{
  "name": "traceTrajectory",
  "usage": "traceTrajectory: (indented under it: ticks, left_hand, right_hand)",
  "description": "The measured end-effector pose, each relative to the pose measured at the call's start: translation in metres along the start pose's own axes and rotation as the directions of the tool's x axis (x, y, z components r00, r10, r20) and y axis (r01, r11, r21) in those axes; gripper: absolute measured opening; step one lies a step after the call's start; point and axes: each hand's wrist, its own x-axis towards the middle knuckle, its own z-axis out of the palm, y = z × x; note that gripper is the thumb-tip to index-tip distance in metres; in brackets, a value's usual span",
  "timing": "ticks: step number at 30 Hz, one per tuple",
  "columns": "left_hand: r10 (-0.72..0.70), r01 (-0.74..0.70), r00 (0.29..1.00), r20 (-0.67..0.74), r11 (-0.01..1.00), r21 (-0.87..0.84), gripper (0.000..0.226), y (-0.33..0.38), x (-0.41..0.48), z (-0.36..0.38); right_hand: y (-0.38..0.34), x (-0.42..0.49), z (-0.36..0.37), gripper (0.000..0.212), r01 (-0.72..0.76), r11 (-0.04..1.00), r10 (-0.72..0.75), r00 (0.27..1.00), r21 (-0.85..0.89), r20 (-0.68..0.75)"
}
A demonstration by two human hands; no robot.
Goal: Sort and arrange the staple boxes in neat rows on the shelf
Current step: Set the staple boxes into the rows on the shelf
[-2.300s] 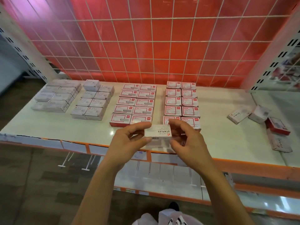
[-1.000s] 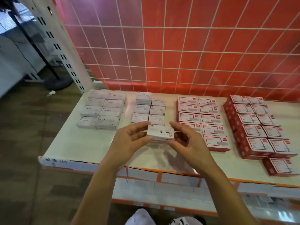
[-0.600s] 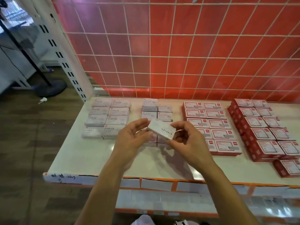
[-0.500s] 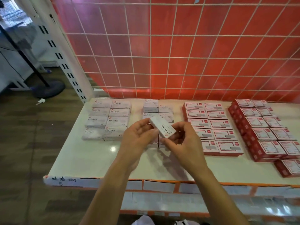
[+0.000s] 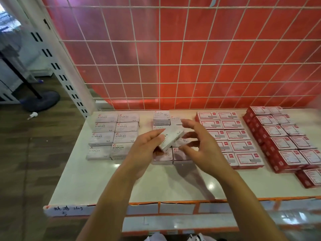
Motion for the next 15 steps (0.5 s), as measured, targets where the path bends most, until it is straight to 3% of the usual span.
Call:
traceTrajectory:
  ticks: [9, 15]
  left_hand:
    - [-0.002, 0.001, 1.0, 0.023, 0.999, 0.032, 0.023, 0.006, 0.009, -0.002]
    - [0.019, -0.021, 0.997, -0.074, 1.0, -0.019, 0.023, 0.006, 0.012, 0.005]
  right_hand:
    - [0.003, 0.008, -0.001, 0.043, -0.017, 1.0, 0.017, 1.0, 0.026, -0.02]
    - [0.003, 0.006, 0.007, 0.031, -0.072, 0.996, 0.08, 0.976, 0.049, -0.203]
